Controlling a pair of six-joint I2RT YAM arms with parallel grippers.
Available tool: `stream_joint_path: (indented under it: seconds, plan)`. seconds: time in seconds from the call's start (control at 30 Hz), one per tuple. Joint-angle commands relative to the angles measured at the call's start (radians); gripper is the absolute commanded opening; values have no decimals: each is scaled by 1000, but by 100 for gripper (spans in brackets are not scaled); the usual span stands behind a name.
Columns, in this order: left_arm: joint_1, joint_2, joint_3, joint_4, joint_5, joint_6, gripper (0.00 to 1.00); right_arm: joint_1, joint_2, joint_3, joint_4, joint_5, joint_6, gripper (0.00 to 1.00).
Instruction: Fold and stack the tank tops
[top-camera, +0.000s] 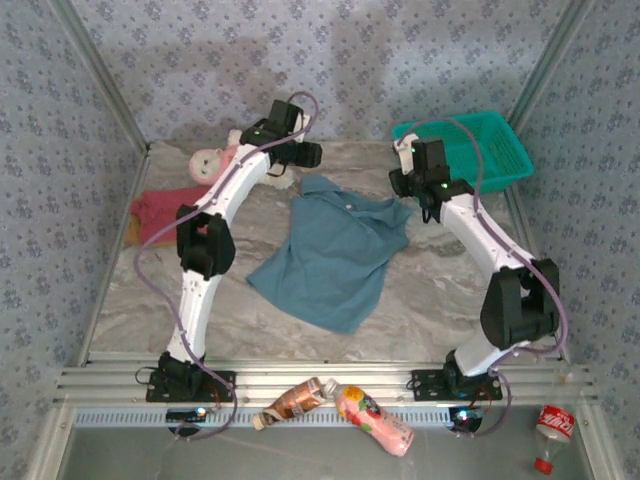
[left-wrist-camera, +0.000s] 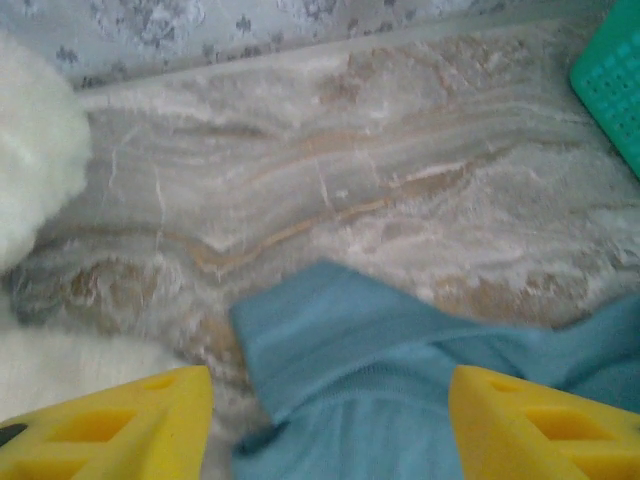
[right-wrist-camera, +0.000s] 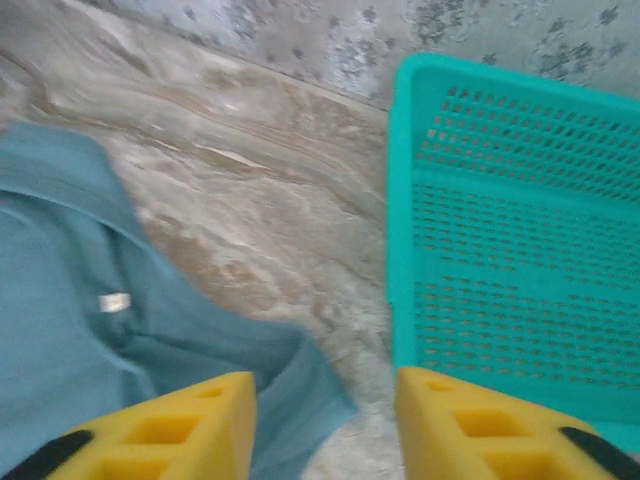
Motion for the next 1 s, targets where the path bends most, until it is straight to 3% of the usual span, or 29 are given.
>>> stream_joint_path:
  seconds: [0.0,0.1,0.3,0.5,0.6,0.73,0.97]
  plan:
    - [-17,-232,-245,-142,43,-58,64,36,-90,-118,-77,-166,134,50]
    - [-27,-426,-582,-97,19,-102,63,128,-152,-235,-93,-202,281,54]
    - [24,-657,-1030,-30,-47,-131,63,426,-268,-438,-121,-31,469,57]
    - [98,-816,-1287,-7,19,-189,62,755,-347,-598,-166,191,560,58]
    - [118,-856,-1376,5,54,-212,62,870,-340,-643,-150,255,625,60]
    - [122,-892,-1466,19,62,-239,57,942,-260,-651,-101,324,621,62]
    - [132,-852,-1502,134,79,-232,53,965,-82,-585,-48,422,573,66]
